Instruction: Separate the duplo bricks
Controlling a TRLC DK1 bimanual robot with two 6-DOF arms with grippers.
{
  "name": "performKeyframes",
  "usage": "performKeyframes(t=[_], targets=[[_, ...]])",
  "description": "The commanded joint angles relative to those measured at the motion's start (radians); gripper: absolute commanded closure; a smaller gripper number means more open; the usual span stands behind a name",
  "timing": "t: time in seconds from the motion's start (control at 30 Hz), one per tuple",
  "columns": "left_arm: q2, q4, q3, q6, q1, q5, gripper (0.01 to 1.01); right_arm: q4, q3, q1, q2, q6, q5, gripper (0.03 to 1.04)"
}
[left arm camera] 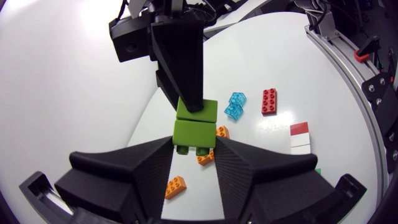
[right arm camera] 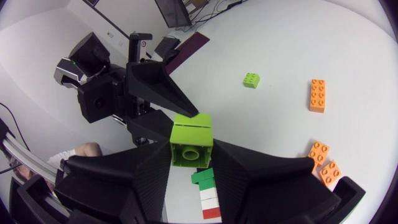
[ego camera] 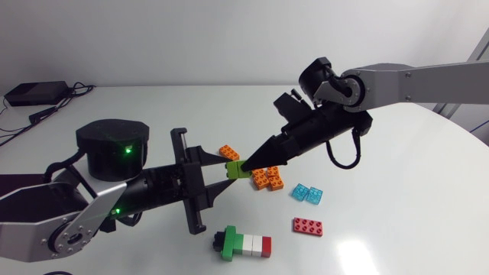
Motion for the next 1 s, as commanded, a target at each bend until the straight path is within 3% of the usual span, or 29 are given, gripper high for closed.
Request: performKeyframes(t=[0.0, 0.23, 0.37, 0.57, 0.63, 0.73, 0.97], targets=[[0.007, 0.006, -0.02, -0.015, 0.0, -0.01, 0.726, 0.004, -0.026, -0.008, -0.029, -0.027, -0.008, 0.84], [0.002, 0.009, -0.029, -0.006, 0.009, -0.014, 0.726, 0.005, -0.051, -0.036, -0.045, -0.038, -0.014, 0.84], [-0.012, -0.017, -0.031, 0.052, 0.046, -0.018, 0.726, -0.004, -0.048, -0.046, -0.052, -0.049, -0.005, 0.84], [-0.076, -0.261, 0.001, 0.348, 0.165, -0.016, 0.725, -0.016, -0.071, -0.065, -0.071, -0.072, 0.015, 0.84], [-0.087, -0.413, 0.023, 0.514, 0.207, -0.018, 0.725, -0.016, -0.077, -0.06, -0.072, -0.079, 0.02, 0.84], [-0.061, -0.536, 0.026, 0.704, 0.227, -0.09, 0.725, -0.016, -0.078, -0.042, -0.071, -0.082, 0.037, 0.84], [0.042, -0.577, 0.006, 1.023, 0.235, -0.33, 0.725, -0.008, -0.086, 0.003, -0.065, -0.087, 0.058, 0.84]])
